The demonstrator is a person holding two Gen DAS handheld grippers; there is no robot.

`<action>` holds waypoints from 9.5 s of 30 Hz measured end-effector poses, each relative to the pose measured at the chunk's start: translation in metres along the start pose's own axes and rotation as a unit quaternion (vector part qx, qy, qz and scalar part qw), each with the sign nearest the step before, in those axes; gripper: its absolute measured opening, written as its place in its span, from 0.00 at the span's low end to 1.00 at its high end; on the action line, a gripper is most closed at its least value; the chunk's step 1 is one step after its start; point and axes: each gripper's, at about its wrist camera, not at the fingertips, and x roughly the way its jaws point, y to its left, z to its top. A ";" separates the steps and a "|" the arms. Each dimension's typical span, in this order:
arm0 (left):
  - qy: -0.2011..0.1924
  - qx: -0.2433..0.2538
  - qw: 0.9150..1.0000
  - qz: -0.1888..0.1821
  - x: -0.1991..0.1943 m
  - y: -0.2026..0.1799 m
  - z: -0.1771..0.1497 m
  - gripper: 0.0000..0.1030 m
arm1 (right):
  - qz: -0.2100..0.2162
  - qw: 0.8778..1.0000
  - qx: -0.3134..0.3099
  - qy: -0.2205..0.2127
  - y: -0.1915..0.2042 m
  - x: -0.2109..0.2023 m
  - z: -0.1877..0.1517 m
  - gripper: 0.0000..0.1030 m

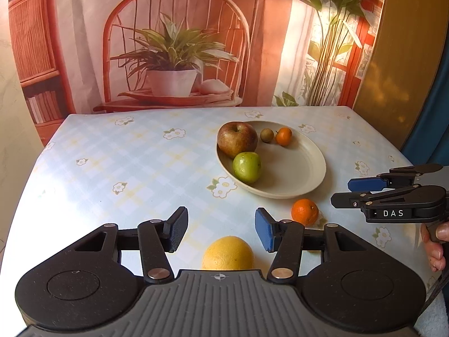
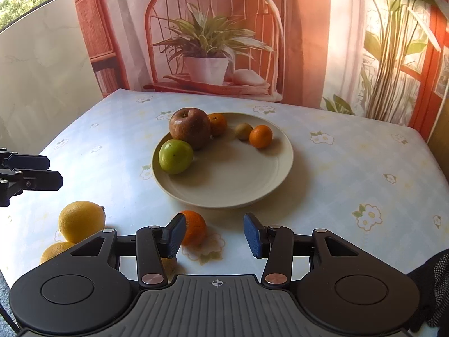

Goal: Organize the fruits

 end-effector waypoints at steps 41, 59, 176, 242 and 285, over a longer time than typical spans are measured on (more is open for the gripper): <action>-0.001 0.011 1.000 -0.011 -0.031 -0.038 -0.049 0.54 | 0.029 0.998 0.056 0.028 0.037 -0.065 -0.093 0.70; 0.011 0.008 1.000 -0.021 -0.027 -0.038 -0.053 0.54 | 0.052 0.995 0.050 0.066 0.043 -0.052 -0.104 0.66; 0.127 -0.052 0.957 -0.254 0.051 -0.082 -0.028 0.35 | 0.042 0.999 0.004 0.024 0.032 -0.066 -0.090 0.57; 0.037 -0.101 0.990 -0.087 0.158 -0.027 0.130 0.31 | 0.011 0.989 -0.145 0.010 -0.014 0.137 0.082 0.63; -0.017 -0.054 0.998 0.018 0.022 0.015 0.015 0.36 | 0.020 0.992 0.014 -0.128 -0.007 0.018 -0.050 0.66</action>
